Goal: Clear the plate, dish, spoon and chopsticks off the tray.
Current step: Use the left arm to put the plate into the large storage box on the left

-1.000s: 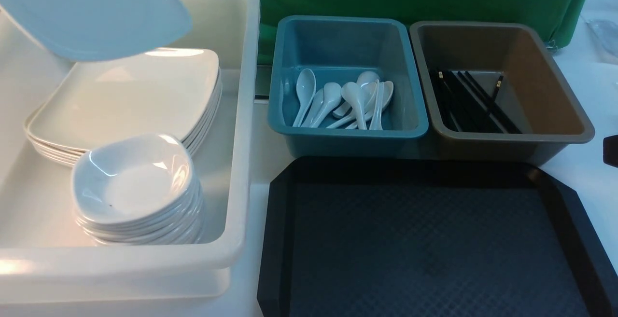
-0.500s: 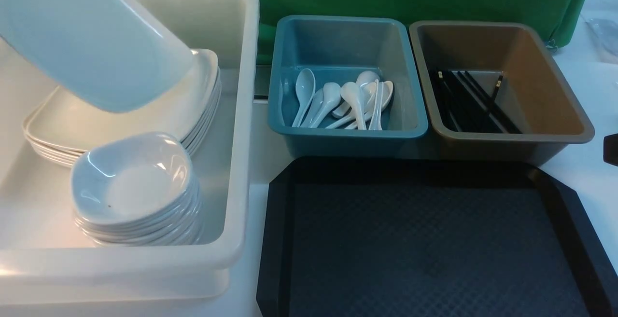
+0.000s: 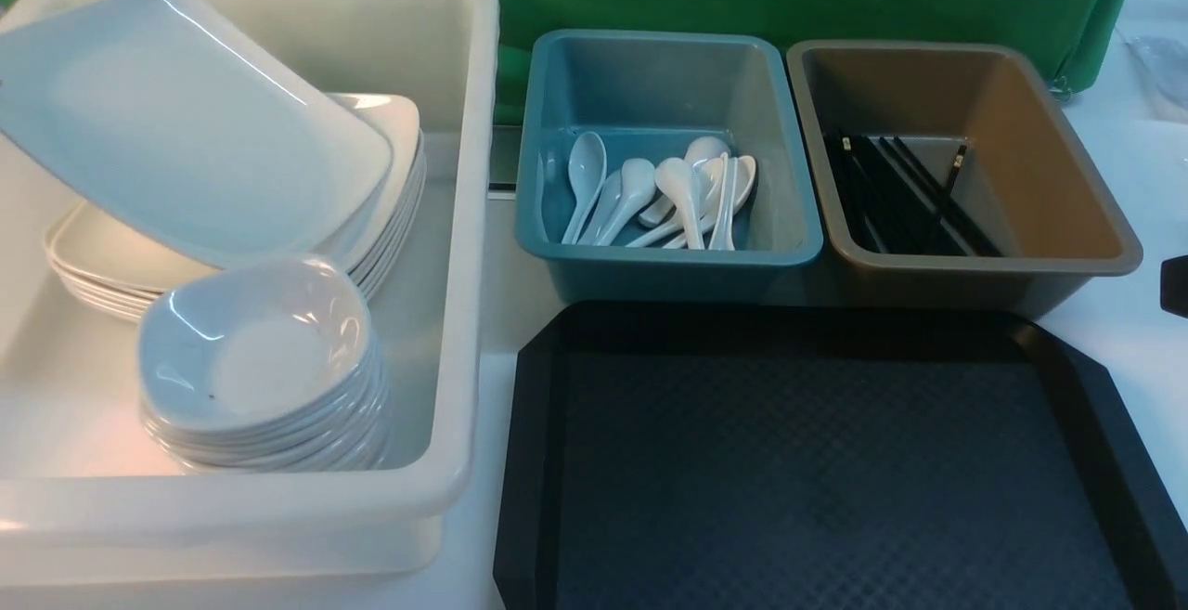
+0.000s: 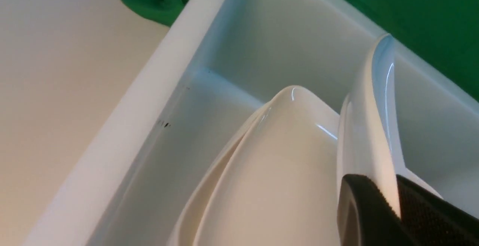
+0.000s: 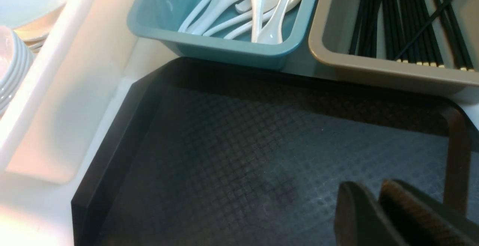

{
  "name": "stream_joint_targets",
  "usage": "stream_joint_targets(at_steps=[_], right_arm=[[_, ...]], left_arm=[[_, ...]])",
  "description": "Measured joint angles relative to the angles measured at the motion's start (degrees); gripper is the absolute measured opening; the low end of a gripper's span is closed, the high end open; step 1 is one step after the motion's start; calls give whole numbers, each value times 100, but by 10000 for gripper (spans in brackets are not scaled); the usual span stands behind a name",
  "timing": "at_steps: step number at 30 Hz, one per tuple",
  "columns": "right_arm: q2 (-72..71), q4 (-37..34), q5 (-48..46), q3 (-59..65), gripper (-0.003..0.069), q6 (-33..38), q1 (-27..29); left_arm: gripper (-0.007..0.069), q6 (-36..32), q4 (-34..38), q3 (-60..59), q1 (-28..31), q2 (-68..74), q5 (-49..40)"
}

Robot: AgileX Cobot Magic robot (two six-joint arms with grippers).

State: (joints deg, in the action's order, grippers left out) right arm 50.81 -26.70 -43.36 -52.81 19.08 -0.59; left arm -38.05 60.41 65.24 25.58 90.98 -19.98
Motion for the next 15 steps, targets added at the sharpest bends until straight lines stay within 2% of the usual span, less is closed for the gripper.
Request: stream_joint_targets(at_steps=[7,11,15], right_arm=[[0,0,-6,0,125,-5,0],[0,0,-26,0,125,-5,0],[0,-5,-52,0,125,-5,0]], left_arm=[[22,60,-709,-17,0,38,-200],[32,417,-1252,-17,11,196,-385],[43,648,-1490,-17,16,340,-492]])
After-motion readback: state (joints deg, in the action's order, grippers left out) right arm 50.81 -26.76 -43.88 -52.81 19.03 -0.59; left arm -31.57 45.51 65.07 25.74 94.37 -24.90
